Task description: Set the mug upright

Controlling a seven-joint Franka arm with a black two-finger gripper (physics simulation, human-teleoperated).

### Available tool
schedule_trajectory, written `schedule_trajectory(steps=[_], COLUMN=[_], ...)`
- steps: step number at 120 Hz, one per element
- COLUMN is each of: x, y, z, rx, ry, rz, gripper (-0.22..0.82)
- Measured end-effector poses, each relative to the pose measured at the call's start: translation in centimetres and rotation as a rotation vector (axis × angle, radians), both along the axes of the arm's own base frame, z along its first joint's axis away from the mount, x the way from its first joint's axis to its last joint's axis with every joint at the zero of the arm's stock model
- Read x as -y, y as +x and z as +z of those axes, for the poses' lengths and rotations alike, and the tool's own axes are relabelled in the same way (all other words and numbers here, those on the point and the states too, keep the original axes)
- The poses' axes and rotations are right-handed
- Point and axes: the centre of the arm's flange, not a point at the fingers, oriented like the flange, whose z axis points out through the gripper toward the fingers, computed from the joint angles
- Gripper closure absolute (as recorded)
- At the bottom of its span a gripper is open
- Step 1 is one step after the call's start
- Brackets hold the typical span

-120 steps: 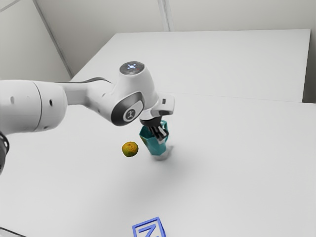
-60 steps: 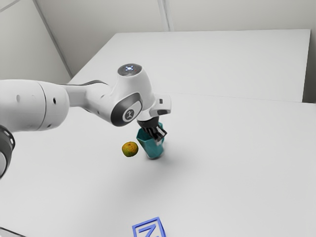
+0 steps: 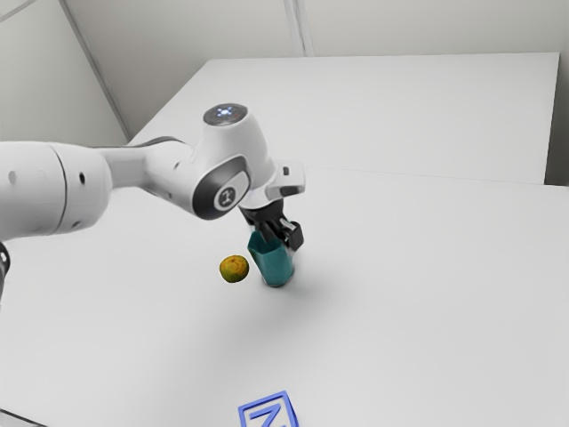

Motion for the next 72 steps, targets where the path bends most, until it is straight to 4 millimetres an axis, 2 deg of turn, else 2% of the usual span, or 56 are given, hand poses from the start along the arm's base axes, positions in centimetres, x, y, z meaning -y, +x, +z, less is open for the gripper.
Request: schedule_trajectory(steps=[22, 43, 52, 72], x=[0.3, 0.6, -1.3, -7.8], y=[-0.8, 1.9, 2.6, 2.9], z=[3.6, 11.7, 14.3, 19.5], rx=[0.018, 0.056, 0.052, 0.023], ry=[-0.015, -0.022, -0.019, -0.009], rz=[-0.001, 0.017, 0.050, 0.146], gripper=[0.09, 0.04, 0.03, 0.01])
